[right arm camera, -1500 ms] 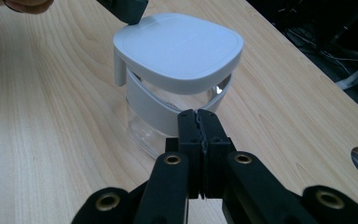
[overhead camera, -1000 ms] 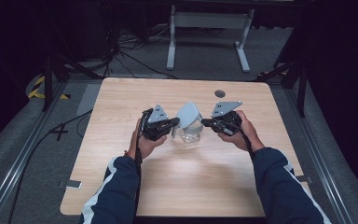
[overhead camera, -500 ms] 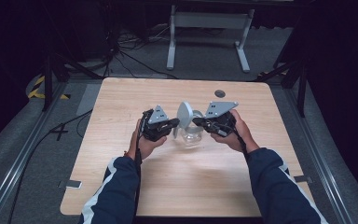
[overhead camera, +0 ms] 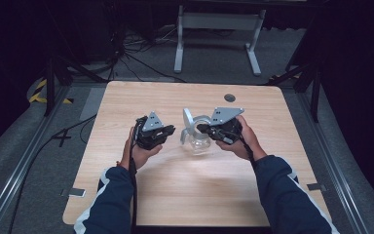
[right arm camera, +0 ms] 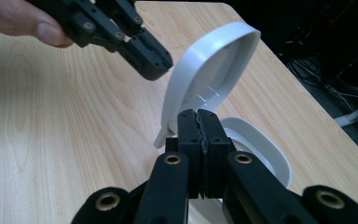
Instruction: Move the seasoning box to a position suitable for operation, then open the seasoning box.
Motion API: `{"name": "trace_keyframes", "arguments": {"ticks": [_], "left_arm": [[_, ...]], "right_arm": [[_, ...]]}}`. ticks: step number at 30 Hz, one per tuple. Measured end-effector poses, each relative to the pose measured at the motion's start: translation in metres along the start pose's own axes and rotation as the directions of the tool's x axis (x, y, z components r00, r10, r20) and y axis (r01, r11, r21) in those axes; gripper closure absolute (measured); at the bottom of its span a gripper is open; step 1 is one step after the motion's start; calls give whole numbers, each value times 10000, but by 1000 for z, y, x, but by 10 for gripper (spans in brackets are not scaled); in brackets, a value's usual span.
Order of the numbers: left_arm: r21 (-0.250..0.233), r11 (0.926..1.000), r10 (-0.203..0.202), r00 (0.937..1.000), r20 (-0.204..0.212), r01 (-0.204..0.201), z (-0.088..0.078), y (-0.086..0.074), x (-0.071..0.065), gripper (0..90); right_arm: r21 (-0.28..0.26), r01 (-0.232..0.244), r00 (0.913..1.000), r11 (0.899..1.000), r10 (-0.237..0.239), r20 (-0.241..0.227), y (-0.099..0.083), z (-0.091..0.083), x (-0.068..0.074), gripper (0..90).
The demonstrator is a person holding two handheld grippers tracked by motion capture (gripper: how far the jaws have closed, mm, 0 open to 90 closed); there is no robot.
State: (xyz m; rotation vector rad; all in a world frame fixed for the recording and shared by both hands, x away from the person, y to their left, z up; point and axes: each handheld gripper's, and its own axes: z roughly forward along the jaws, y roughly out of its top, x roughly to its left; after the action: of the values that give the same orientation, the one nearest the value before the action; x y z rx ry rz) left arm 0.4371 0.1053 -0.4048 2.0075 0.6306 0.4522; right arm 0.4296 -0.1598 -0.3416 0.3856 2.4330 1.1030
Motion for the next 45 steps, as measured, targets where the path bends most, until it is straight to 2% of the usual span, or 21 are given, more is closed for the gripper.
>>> {"name": "trace_keyframes", "arguments": {"ticks": [1,2,9,12,13,14,15,17,19,20,21,25,27,30,31,33,39,41,42,45], "left_arm": [[106,9997,216,9998,-10,-215,-1,-1,-1,833],[127,9998,146,9999,39,-146,-2,-2,-3,827],[561,9955,773,9970,-31,-770,-18,-10,-13,759],[676,9954,680,9977,-51,-675,-27,-17,-17,719],[720,9954,644,9979,-95,-635,-30,-20,-17,693],[747,9964,418,9990,-138,-407,-34,-24,-18,670],[826,9957,424,9989,-176,-408,-36,-27,-18,628],[1145,9916,626,9978,-216,-598,-39,-31,-21,609],[1394,9876,786,9959,-452,-717,-45,-39,-23,578],[1394,9876,786,9959,-452,-717,-45,-39,-23,508],[1552,9852,813,9953,-525,-723,-47,-42,-23,508],[1876,9810,669,9935,-921,-486,-55,-58,-20,421],[1930,9809,455,9938,-1016,-252,-60,-66,-18,393],[2189,9756,426,9930,-1100,-176,-65,-77,-16,365],[2189,9756,426,9930,-1100,-176,-65,-77,-16,355],[2397,9706,515,9918,-1167,-221,-69,-88,-15,343],[2700,9627,186,9913,-1302,173,-75,-107,-10,327],[2644,9641,112,9919,-1264,229,-76,-110,-9,314],[2748,9611,59,9924,-1229,283,-78,-112,-8,313],[2660,9633,-26,9926,-1217,351,-81,-116,-7,301]], "right_arm": [[-2,-18,10000,10000,18,19,-1,-1,-1,894],[-32,-39,10000,10000,39,30,-1,-3,-2,892],[-6,-136,9996,9999,136,264,-11,-22,-6,865],[3,-283,9988,9996,283,397,-19,-34,-9,848],[-23,-350,9984,9994,351,442,-22,-38,-10,839],[-56,-365,9980,9993,367,517,-26,-42,-11,837],[-103,-518,9971,9986,523,547,-31,-49,-12,833],[-91,-595,9958,9982,600,697,-38,-56,-13,829],[-78,-708,9947,9975,712,747,-45,-62,-13,822],[-78,-708,9947,9975,712,747,-45,-62,-13,822],[-43,-745,9939,9972,746,807,-53,-68,-13,809],[115,-875,9920,9961,861,927,-71,-82,-12,767],[109,-1109,9900,9938,1095,893,-80,-88,-10,753],[219,-1299,9861,9913,1268,1078,-95,-96,-7,720],[219,-1299,9861,9913,1268,1078,-95,-96,-7,720],[287,-1504,9817,9882,1458,1228,-111,-103,-5,680],[384,-2051,9683,9780,1971,1535,-155,-121,2,632],[489,-2258,9626,9730,2151,1645,-168,-126,4,608],[572,-2310,9605,9713,2183,1726,-175,-128,6,591],[760,-2592,9506,9628,2404,1963,-195,-137,9,560]]}}
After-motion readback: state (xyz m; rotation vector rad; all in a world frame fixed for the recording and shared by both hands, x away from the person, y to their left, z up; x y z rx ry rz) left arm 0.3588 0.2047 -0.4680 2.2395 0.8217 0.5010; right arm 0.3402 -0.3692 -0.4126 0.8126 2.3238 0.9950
